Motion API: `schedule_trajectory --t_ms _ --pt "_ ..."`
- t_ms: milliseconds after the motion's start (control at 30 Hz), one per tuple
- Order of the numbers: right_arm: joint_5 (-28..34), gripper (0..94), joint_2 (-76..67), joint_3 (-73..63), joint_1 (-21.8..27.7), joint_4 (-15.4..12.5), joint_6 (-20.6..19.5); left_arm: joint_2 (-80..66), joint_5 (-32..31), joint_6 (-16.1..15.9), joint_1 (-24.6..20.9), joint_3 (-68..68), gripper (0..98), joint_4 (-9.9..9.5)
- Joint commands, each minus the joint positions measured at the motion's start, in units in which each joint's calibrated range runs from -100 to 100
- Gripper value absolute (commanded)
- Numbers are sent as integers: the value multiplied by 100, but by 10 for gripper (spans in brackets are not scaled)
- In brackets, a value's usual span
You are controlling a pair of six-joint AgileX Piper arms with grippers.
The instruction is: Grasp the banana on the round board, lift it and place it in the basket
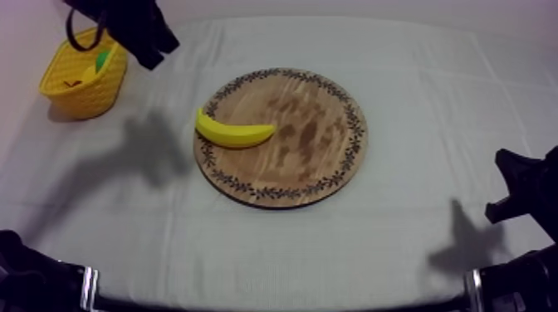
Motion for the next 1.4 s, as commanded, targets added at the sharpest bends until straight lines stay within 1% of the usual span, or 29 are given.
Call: schedule_trajectory --t_ms 0,67,133,200,300,367,433,533,600,700,1000,1367 --pt "-1 2 3 -3 0 0 -1 193 9 -11 10 -13 3 -5" --pt "-1 2 3 -3 0 0 -1 355 5 -29 10 -57 17 -9" --pt "-1 2 3 -3 0 0 -1 500 4 -57 12 -114 65 -13" --pt "-1 2 3 -3 0 0 -1 629 3 -99 19 -174 170 -16" --pt "-1 2 3 -3 0 0 -1 795 6 -133 39 -223 377 -46" --pt "-1 2 3 -3 0 0 -1 904 11 -136 50 -240 494 -71" --pt "-1 2 3 -3 0 0 -1 1017 14 -140 58 -260 575 -88" --pt "-1 2 3 -3 0 0 -1 1208 17 -155 69 -292 642 -97" --pt "-1 2 3 -3 0 0 -1 1362 17 -179 74 -323 668 -87" --pt "-1 2 3 -3 0 0 -1 1617 -7 -216 110 -387 681 -86" --pt "-1 2 3 -3 0 0 -1 2317 -275 -258 256 -483 669 -102" --pt "-1 2 3 -3 0 0 -1 3025 -479 -292 381 -575 662 -37"
